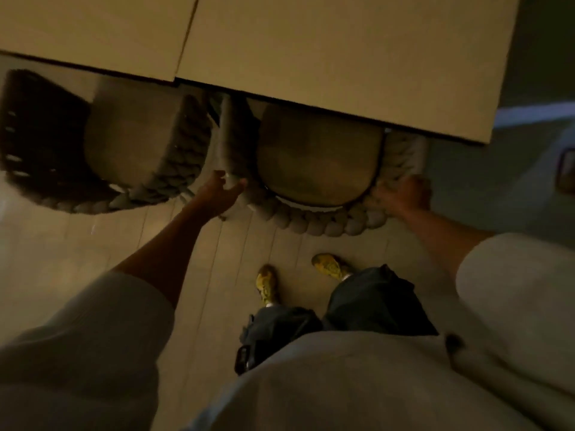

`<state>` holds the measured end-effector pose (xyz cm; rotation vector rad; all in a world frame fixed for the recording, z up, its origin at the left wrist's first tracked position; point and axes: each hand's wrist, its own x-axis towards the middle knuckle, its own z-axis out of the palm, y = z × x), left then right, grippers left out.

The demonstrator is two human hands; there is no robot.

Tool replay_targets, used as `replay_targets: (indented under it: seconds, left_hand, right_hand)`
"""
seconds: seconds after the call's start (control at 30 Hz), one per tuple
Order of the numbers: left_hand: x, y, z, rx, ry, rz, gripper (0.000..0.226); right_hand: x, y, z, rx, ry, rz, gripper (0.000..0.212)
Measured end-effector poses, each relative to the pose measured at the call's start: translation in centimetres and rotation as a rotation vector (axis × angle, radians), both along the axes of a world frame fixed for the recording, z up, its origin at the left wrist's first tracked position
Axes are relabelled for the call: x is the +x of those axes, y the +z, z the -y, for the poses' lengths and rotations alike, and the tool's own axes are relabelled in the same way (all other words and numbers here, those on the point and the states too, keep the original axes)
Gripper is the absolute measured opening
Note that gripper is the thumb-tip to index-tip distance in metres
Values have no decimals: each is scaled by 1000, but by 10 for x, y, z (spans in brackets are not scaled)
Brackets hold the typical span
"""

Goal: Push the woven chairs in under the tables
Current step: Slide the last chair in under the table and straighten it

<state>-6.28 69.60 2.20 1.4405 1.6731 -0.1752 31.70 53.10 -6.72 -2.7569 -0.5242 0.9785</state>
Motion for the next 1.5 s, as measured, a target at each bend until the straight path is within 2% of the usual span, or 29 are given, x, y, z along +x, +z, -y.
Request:
replay_targets:
  seconds: [0.07,0.13,0.33,0.47,0.53,0.63,0.7,0.8,0.87,1.0,1.13,1.33,1.43,1.5]
  left_hand:
    - [-6,-23,-15,-11,-25,46,108]
    - [-12,-43,-24,-46,-11,74,110]
    - [-14,-86,-23,-103,109,-18,98]
    - [-2,-115,-23,-199,275,117,85]
    - [6,-125,-24,-209,357,183,68]
    - [16,-130,-22,-174,479,249,50]
    - [19,-126,-16,-166,496,264,37]
    - [13,-118,-5,-153,505,252,50]
    - [1,-122,1,-166,513,246,50]
    - [-18,-123,17,-196,530,200,42]
    - [-33,-115,38,-299,621,241,35]
    - [-55,-126,47,-344,516,243,29]
    - [-53,-117,54,-315,494,259,20]
    - [-53,-112,60,-299,465,264,16]
  right_hand:
    - [-10,9,8,1,-153,87,102]
    - [-18,7,13,-55,-271,84,109]
    - [-40,-46,30,12,-570,-90,124]
    - [-49,-74,29,120,-700,-206,105]
    - [-54,-82,26,206,-706,-265,101]
    - [-31,-136,37,289,-729,-311,116]
    - [-26,-157,43,316,-765,-332,112]
    - [-65,-98,38,288,-836,-343,102]
    - [-86,-77,47,243,-823,-372,98]
    - [-110,-71,76,220,-808,-386,98]
    - [-123,-73,100,201,-826,-379,85]
    - [-131,-74,116,108,-897,-380,95]
    - [-132,-74,120,89,-813,-402,91]
    - [-133,-72,121,110,-858,-422,88]
